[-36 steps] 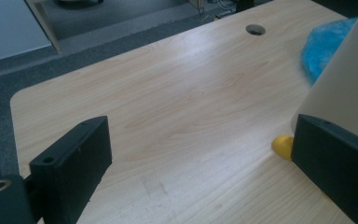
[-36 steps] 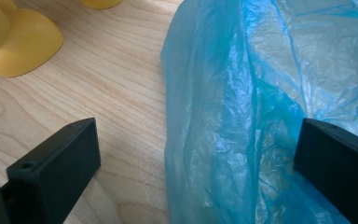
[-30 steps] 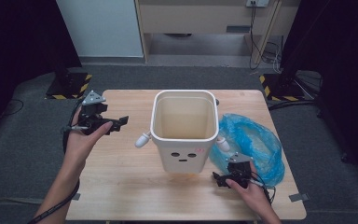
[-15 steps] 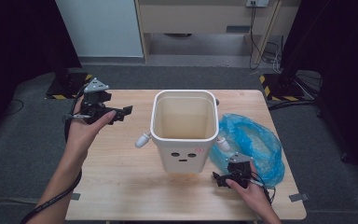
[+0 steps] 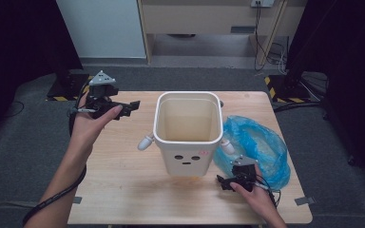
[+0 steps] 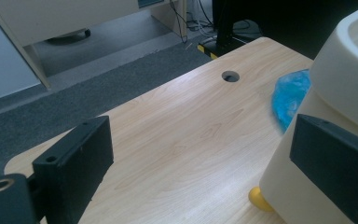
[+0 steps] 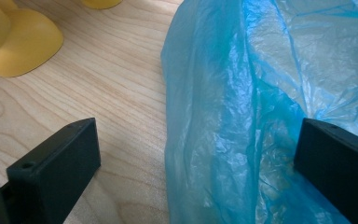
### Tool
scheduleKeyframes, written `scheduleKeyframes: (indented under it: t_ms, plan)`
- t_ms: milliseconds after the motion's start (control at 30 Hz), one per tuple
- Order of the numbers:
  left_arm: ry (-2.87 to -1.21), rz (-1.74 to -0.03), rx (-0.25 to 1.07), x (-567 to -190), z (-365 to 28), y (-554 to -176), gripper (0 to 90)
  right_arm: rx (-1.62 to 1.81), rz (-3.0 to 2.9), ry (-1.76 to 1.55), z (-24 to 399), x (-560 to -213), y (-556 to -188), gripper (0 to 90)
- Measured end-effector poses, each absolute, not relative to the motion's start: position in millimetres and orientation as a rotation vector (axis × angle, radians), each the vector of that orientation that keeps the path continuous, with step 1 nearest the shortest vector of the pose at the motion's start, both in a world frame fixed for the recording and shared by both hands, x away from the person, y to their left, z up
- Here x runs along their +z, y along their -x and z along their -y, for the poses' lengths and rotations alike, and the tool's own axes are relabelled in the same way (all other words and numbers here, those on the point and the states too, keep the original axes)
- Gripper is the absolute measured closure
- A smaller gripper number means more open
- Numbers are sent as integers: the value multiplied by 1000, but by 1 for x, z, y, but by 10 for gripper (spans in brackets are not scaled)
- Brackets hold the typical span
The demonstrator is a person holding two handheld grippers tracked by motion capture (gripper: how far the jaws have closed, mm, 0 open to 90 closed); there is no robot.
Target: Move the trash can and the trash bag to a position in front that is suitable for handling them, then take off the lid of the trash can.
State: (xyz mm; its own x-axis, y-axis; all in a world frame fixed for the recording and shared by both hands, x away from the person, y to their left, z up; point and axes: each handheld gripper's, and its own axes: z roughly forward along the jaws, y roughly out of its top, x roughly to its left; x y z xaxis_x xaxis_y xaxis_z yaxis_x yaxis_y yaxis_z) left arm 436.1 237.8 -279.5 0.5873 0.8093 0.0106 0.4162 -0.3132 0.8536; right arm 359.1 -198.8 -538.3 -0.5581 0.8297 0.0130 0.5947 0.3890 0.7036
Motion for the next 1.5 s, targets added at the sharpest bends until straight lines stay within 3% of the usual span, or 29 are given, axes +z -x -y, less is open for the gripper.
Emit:
scheduleKeyframes:
  t_ms: [400, 767, 1167, 1500]
  plan:
    - [-1908, -916, 566, -262, -219, -437, 59, 961, -2314, -1236, 199, -538, -359, 4]
    - [-1900, -816, 565, -257, -187, -437, 130, 962, -2316, -1232, 199, -538, -359, 4]
    - [-1918, -757, 563, -264, -166, -442, 347, 963, -2320, -1228, 200, -538, -359, 4]
    - [-1920, -748, 579, -271, -154, -441, 578, 965, -2321, -1222, 200, -538, -359, 4]
